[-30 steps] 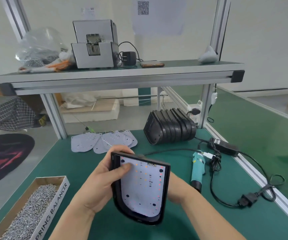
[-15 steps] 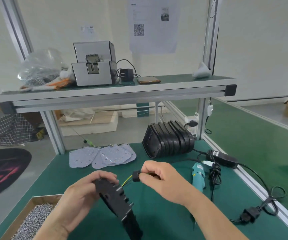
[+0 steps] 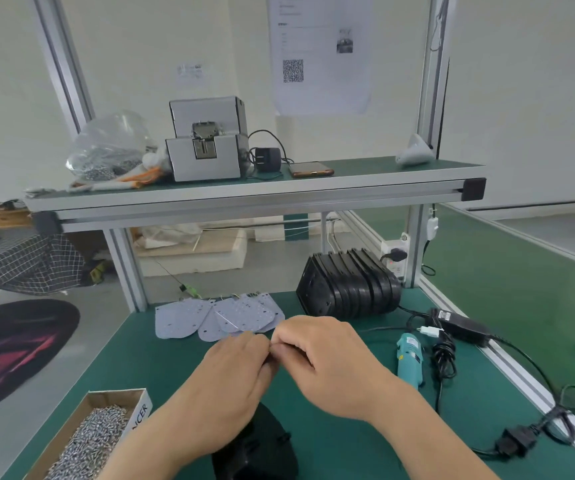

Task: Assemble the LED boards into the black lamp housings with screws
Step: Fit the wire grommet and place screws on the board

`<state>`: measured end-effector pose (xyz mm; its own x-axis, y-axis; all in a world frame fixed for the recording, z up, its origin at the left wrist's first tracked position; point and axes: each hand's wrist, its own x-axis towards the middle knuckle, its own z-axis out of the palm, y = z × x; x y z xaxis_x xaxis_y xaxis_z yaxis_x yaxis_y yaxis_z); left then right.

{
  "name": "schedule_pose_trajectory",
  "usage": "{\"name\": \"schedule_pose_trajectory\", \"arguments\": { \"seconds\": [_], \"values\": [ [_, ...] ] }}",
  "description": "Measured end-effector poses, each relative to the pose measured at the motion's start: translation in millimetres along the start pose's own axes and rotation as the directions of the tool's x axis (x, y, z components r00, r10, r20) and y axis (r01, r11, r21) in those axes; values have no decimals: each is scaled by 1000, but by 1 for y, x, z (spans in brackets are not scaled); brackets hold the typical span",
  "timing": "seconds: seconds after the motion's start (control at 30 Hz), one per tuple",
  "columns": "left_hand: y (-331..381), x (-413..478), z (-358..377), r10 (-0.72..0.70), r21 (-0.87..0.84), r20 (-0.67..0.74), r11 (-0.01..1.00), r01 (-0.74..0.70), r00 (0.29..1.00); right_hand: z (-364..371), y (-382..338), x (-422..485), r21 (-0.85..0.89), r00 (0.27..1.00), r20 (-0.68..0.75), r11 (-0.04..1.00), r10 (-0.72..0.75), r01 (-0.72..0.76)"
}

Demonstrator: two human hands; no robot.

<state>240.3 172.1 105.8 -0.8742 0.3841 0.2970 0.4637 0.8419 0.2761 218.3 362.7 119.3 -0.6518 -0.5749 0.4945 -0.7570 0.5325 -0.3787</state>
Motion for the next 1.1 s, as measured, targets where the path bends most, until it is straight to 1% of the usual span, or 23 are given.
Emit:
{"name": "schedule_pose_trajectory", "arguments": {
  "seconds": [0.07,0.13,0.17,0.23,0.27,0.33,0.37,0.4,0.43,0.47,0.57,0.63,0.67,0.73,0.83,0.87,0.93,0.97,1.0,1.03,1.1],
  "values": [
    [-4,-3,0,-39,71,33,997,37,999,-3,-6,-2,-39,997,-75,999,-31,28],
    [-12,-6,-2,-160,107,114,983,148,980,-7,-7,-4,-56,991,-132,998,-32,25],
    [-15,-8,-4,-209,85,150,977,198,966,-8,-7,-5,-63,989,-147,998,-32,23],
    [-19,-11,-8,-224,-46,181,971,236,958,-10,-7,-6,-66,987,-159,998,-32,22],
    [-18,-13,-10,-219,-137,165,961,242,962,-11,-8,-6,-56,986,-164,998,-31,22],
    [-12,-12,-13,-261,-282,41,923,262,964,-11,-6,-5,-1,985,-172,1000,-3,3],
    [-8,-12,-14,-293,-297,-43,917,267,955,-12,-4,-5,49,985,-169,999,28,-20],
    [-5,-11,-13,-307,-273,-116,924,267,945,-16,-2,-5,80,985,-161,996,60,-47],
    [-1,-10,-12,-308,-229,-159,936,268,938,-19,-1,-4,77,985,-149,994,83,-72],
    [3,-8,-11,-302,-181,-176,946,271,937,-23,0,-3,33,988,-127,995,93,-89],
    [15,1,-7,-310,-29,-172,950,310,935,-21,-15,-2,-267,993,40,959,113,-98],
    [25,8,-5,-319,33,-189,943,330,929,-12,-34,-1,-386,970,169,917,176,-99],
    [29,10,-4,-322,58,-194,939,339,926,-6,-41,-2,-435,954,212,894,214,-104],
    [36,12,-1,-315,126,-187,932,341,930,-5,-49,-2,-520,940,221,847,260,-112],
    [40,11,5,-299,159,-152,933,322,942,-10,-48,-1,-608,968,193,794,158,-8],
    [41,11,6,-296,174,-149,931,320,943,-10,-49,0,-613,974,171,790,147,-12],
    [38,12,5,-290,177,-173,931,319,941,-3,-42,0,-471,965,194,880,177,-66],
    [35,13,5,-279,165,-186,936,310,942,-1,-39,0,-406,950,231,908,211,-104],
    [32,13,4,-262,139,-190,947,290,946,1,-31,1,-346,947,238,930,216,-125],
    [28,11,3,-243,83,-183,962,262,953,-1,-25,2,-272,959,206,953,196,-136],
    [22,7,-3,-220,-117,-122,971,206,968,-4,-10,-1,-63,977,141,986,160,-152]
  ]
}}
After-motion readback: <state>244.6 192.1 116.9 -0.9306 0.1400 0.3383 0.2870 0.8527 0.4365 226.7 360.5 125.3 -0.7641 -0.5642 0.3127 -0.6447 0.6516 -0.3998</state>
